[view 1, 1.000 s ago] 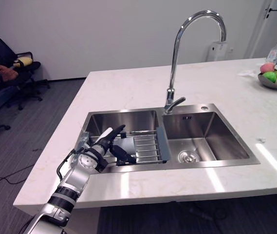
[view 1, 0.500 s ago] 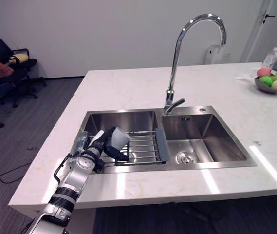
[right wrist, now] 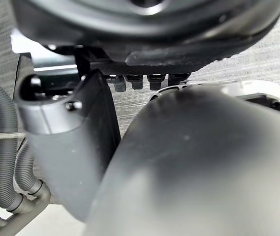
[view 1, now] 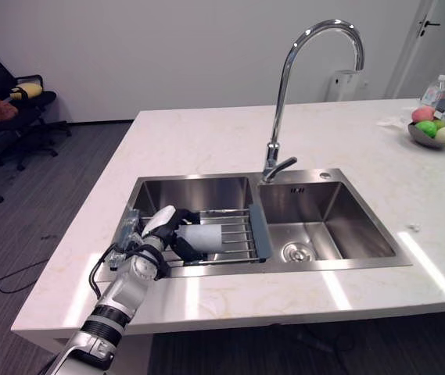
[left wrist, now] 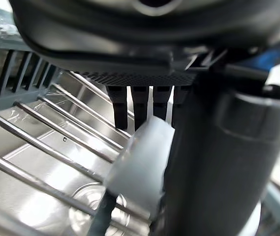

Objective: Walk over to the sink, pick up the cup, carry it to the dishwasher, place the cup inside the dishwasher, then close the dishwasher door

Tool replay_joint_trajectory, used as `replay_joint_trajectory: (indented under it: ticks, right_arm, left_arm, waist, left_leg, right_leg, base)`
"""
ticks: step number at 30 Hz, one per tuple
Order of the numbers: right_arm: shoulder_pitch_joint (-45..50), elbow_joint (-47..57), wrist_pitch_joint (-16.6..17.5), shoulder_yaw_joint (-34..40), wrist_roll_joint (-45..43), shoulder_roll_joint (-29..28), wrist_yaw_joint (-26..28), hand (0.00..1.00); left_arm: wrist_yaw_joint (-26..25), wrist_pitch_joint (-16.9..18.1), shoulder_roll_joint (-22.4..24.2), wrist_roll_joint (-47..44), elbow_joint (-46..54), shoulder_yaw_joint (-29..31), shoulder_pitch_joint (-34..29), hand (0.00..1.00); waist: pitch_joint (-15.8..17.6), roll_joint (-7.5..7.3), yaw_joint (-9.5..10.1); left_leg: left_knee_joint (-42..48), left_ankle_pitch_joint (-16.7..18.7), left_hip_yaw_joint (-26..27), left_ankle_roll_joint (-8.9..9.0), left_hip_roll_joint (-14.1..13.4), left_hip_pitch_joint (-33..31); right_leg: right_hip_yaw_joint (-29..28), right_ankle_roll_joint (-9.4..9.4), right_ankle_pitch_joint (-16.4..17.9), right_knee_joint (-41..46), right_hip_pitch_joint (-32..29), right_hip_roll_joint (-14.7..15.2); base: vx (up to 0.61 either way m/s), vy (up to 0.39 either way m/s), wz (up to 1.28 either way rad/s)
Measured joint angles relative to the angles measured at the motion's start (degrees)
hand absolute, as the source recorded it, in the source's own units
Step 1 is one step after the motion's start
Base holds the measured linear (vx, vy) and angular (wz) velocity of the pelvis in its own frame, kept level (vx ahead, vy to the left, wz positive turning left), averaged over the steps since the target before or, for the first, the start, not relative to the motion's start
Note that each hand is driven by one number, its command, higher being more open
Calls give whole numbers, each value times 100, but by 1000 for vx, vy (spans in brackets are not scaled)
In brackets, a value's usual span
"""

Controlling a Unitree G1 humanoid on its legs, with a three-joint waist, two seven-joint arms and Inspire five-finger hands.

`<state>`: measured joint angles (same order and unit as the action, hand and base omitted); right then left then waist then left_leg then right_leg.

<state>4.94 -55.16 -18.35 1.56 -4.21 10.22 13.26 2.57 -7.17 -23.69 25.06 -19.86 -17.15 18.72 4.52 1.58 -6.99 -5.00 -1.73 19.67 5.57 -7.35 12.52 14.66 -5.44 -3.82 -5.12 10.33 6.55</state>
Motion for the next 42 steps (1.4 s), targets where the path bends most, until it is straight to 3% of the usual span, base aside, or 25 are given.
replay_joint_trajectory:
  ticks: [3, 11, 19, 25, 29, 36, 42]
  right_arm:
    - [-32, 3, 73, -106, 1, 24, -4, 100]
    - [-53, 1, 178, -219, 9, 71, -58, 100]
    - [-30, -7, 291, -246, 13, 89, -75, 100]
    - [32, -39, 407, -233, 13, 103, -84, 100]
    - [43, -74, 416, -192, 12, 78, -86, 100]
    - [179, -90, 436, -23, 9, 52, -103, 100]
    - [205, -94, 412, 52, 9, 2, -99, 100]
  left_arm:
    - [-217, 164, -23, 363, 2, -31, -3, 0]
    - [-834, 1043, -34, 1312, 1, -275, -51, 0]
    - [-1415, 1638, -243, 1357, 519, -189, -493, 0]
    - [-1533, 1758, -192, 63, 1065, 223, -951, 0]
    - [-1673, 1742, 84, -1050, 1266, 748, -1217, 0]
    - [-1795, 1658, 563, -3052, 1757, 1232, -1792, 0]
    - [-1788, 1641, 764, -3754, 1949, 1604, -2085, 0]
  waist:
    - [1, 2, -22]
    - [6, 12, -32]
    - [7, 17, -15]
    - [5, 18, 122]
    - [1, 12, 170]
    - [-13, -10, 446]
    - [-34, -46, 489]
  left_leg:
    - [0, 7, 18, 3, -1, -9]
    - [0, 20, 43, 1, 2, -47]
    - [-1, 20, 35, 1, 2, -51]
    - [-3, 10, -11, -9, 16, -56]
    - [-25, -10, -155, -33, 49, -110]
    - [-26, -36, -335, -46, 65, -147]
    - [-29, -95, -507, -57, 68, -238]
  right_leg:
    - [-17, -1, 3, 6, -25, -2]
    - [-37, -2, 4, 20, -58, -2]
    - [-25, -2, 4, 23, -58, 0]
    - [22, -2, 4, 24, -51, 17]
    - [153, -18, 16, 24, -22, 53]
    - [340, -16, 53, 25, 64, 69]
    - [491, -8, 60, 25, 72, 69]
  base:
    - [0, 0, -1]
    - [-1, -1, -1]
    - [-4, -1, 0]
    - [0, 0, 4]
    - [-10, -3, 16]
    - [-16, -7, 14]
    - [-32, -7, 14]
